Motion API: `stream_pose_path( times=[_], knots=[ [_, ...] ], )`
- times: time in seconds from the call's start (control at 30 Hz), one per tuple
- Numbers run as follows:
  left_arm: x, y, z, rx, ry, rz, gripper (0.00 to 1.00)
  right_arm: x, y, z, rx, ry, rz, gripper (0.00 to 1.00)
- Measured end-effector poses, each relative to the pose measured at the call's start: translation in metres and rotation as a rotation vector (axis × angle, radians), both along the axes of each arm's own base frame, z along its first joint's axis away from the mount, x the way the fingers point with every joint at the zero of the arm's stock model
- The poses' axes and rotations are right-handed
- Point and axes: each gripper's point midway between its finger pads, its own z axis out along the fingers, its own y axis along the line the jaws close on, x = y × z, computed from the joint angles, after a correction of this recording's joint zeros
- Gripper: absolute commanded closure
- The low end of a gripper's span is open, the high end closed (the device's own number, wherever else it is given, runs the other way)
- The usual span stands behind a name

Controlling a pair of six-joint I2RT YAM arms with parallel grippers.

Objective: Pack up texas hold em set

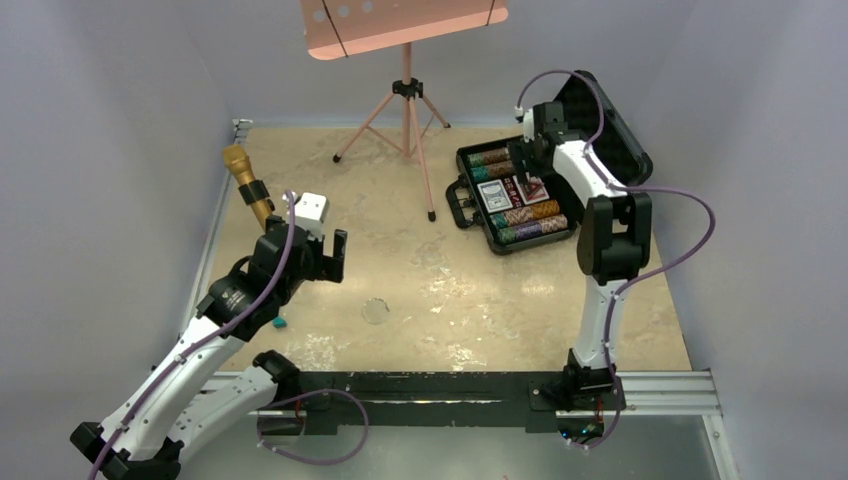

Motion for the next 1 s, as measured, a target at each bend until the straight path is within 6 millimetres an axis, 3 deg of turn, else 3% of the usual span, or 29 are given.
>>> stream_pose_path(
  times=[0.3,0.47,0.57,0.67,0.77,0.9,1.0],
  knots=[
    [-0.002,-0.002,0.002,-0.010,-0.005,-0.013,0.00,-0.014,0.021,0.077,0.113,-0.172,-0.031,0.24],
    [-0.002,-0.005,0.001,-0.019,0.001,-0.030,0.00,-0.042,0.052,0.113,0.260,-0.239,-0.055,0.25],
    [-0.002,-0.007,0.000,-0.021,0.008,-0.037,0.01,-0.063,0.082,0.124,0.321,-0.246,-0.049,0.27],
    [-0.003,-0.007,0.000,-0.022,0.008,-0.038,0.01,-0.086,0.122,0.117,0.350,-0.203,-0.012,0.28],
    [-0.004,-0.006,0.003,-0.029,-0.003,-0.038,0.01,-0.118,0.162,0.095,0.345,-0.128,0.034,0.28],
    [-0.007,-0.004,0.010,-0.047,-0.031,-0.039,0.01,-0.173,0.213,0.058,0.329,-0.010,0.113,0.28],
    [-0.009,-0.003,0.013,-0.055,-0.044,-0.040,0.01,-0.214,0.246,0.044,0.327,0.051,0.163,0.28]
  ],
)
